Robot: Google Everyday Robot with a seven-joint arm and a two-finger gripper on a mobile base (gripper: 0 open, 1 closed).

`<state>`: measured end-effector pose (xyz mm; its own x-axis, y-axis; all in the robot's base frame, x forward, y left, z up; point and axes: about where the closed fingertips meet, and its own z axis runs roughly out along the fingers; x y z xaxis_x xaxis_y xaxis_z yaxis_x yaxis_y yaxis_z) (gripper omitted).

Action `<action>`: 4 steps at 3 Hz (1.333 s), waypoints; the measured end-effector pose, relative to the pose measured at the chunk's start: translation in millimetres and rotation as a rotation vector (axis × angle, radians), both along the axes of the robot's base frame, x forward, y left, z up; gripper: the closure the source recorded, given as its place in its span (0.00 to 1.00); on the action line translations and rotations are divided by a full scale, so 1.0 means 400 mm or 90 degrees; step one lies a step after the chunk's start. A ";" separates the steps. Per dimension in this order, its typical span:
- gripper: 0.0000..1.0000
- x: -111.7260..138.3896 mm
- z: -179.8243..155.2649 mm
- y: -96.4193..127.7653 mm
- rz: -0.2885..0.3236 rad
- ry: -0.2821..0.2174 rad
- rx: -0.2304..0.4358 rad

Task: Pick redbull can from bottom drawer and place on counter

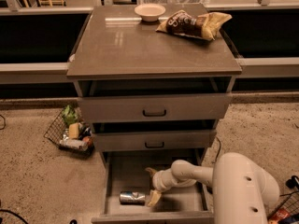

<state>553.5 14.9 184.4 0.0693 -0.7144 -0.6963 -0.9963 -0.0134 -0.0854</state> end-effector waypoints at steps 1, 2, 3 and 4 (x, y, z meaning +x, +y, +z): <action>0.00 0.005 -0.026 0.047 0.009 -0.015 0.013; 0.00 0.000 -0.043 0.086 0.011 -0.017 0.025; 0.00 -0.003 -0.055 0.118 -0.003 -0.012 0.033; 0.00 -0.003 -0.061 0.139 -0.012 -0.011 0.037</action>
Offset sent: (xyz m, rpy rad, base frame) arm 0.0014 0.0491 -0.0229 0.0607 -0.0378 0.0151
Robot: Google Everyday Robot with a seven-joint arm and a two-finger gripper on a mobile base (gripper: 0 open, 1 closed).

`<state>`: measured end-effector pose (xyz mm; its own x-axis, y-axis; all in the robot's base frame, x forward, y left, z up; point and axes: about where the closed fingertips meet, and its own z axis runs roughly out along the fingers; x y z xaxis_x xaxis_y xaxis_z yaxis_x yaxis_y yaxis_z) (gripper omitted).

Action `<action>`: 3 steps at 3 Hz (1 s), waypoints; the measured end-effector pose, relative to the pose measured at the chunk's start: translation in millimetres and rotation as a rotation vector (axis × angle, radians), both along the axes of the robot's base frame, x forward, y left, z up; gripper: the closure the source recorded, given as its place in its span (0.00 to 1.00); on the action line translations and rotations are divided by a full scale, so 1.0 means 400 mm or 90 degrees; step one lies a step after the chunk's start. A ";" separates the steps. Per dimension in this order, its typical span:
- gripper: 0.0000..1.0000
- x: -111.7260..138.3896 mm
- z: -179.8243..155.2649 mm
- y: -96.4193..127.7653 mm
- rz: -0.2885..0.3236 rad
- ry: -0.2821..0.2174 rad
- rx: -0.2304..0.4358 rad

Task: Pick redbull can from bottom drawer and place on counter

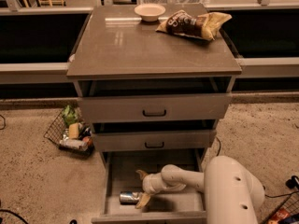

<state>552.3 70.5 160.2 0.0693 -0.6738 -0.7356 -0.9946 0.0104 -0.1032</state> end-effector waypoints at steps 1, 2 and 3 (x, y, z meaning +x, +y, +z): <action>0.00 -0.006 -0.021 0.017 0.000 -0.001 -0.023; 0.00 -0.011 -0.046 0.018 -0.004 0.003 -0.034; 0.18 -0.016 -0.070 0.009 -0.018 0.001 -0.038</action>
Offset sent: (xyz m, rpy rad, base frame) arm -0.0030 0.0015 -0.0328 -0.0713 0.0099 -0.0236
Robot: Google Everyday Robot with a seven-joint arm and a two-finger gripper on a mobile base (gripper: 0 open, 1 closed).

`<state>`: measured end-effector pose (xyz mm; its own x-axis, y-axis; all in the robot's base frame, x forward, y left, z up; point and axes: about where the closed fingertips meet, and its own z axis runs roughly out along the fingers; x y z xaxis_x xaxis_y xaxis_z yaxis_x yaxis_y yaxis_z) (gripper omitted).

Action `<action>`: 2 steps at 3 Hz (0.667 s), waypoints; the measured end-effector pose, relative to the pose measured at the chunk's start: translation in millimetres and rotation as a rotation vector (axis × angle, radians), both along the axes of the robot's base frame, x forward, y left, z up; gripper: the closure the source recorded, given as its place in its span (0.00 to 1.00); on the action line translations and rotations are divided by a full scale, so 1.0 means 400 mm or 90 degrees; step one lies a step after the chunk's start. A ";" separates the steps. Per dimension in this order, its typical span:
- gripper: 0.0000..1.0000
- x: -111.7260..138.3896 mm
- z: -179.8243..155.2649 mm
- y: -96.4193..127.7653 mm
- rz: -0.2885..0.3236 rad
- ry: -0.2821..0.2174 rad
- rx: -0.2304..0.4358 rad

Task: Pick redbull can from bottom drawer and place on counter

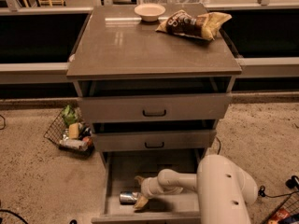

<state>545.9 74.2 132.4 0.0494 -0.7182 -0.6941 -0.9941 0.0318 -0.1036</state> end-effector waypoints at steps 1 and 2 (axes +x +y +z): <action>0.41 -0.008 -0.014 -0.007 -0.019 -0.016 -0.014; 0.72 -0.015 -0.029 -0.017 -0.040 -0.037 -0.006</action>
Offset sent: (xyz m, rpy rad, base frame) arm -0.0032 -0.0122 -0.0110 -0.0117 -0.0835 -0.0957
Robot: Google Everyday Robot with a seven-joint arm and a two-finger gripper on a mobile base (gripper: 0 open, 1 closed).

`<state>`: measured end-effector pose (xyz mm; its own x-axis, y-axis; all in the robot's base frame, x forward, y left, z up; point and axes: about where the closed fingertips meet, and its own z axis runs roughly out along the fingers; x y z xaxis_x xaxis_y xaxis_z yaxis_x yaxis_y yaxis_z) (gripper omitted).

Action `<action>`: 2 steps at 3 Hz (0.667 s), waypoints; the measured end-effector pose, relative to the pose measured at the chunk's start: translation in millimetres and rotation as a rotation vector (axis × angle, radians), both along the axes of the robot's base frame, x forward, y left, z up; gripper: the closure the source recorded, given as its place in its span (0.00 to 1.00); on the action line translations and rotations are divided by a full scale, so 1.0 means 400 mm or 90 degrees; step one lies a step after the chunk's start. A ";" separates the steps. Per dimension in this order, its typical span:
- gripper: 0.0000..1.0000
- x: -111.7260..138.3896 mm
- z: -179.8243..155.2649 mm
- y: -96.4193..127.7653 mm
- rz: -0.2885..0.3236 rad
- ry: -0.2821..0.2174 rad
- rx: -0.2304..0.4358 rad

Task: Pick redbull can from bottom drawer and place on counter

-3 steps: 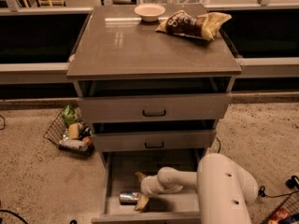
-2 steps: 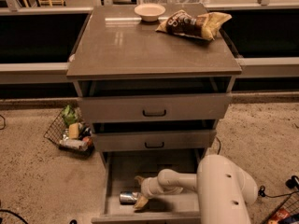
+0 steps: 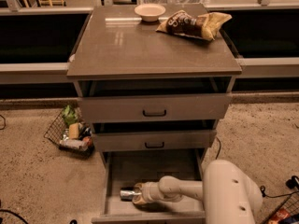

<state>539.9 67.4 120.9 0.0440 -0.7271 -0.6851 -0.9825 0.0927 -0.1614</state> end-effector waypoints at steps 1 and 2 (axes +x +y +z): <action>0.96 0.009 0.036 -0.023 -0.012 -0.025 0.069; 1.00 -0.003 0.160 -0.070 0.007 -0.075 0.150</action>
Offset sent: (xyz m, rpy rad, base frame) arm -0.0067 -0.0911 0.1393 0.4066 -0.2450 0.0055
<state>538.8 39.6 185.0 0.1400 -0.5476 -0.8249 -0.9595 0.1306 -0.2495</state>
